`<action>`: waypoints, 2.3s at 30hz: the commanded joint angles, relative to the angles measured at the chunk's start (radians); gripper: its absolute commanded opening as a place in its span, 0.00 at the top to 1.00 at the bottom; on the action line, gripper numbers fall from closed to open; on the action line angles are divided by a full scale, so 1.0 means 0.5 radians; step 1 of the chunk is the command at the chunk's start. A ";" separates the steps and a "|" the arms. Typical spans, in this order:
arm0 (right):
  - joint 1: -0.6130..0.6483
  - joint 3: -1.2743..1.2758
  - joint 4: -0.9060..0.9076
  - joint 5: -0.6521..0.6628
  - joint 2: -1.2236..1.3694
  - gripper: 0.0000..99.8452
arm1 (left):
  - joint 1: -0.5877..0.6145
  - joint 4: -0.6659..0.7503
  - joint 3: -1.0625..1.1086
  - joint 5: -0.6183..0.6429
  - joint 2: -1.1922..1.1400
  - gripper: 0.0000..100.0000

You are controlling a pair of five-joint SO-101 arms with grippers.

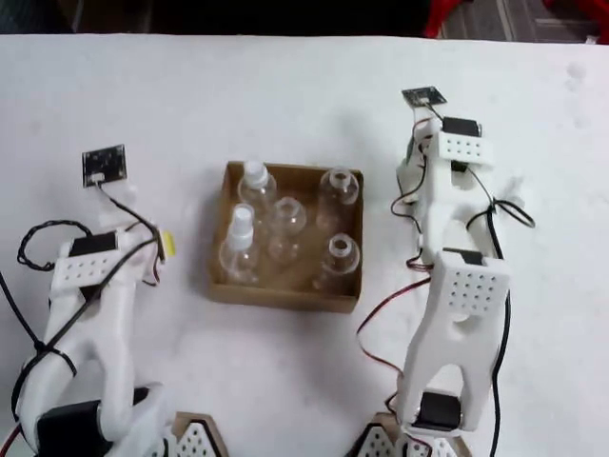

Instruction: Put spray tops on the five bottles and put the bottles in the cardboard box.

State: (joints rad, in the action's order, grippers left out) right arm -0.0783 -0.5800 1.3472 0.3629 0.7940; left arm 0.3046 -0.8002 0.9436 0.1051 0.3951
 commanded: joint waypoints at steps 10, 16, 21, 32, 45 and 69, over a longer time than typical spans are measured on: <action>-0.041 -0.074 0.253 0.021 -0.419 0.98 | -0.020 -0.009 -0.086 -0.031 0.005 0.82; -0.029 -0.074 0.437 0.021 -0.879 0.98 | -0.020 -0.009 -0.083 -0.031 0.005 0.82; -0.023 -0.071 0.557 0.006 -1.220 0.98 | -0.020 -0.009 -0.083 -0.031 0.005 0.82; 0.081 0.015 0.747 0.006 -1.858 0.98 | -0.014 -0.018 -0.083 -0.031 0.005 0.82; 0.744 0.988 0.351 0.021 -3.061 0.98 | -0.014 -0.015 -0.083 -0.031 0.005 0.82; 0.796 2.746 -2.549 -0.430 -3.853 0.98 | -0.020 -0.012 -0.089 -0.034 0.005 0.82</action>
State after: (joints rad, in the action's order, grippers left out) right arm 0.3130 0.7288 0.3345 0.1112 -1.1193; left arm 0.3046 -0.8002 0.9436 0.1051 0.3951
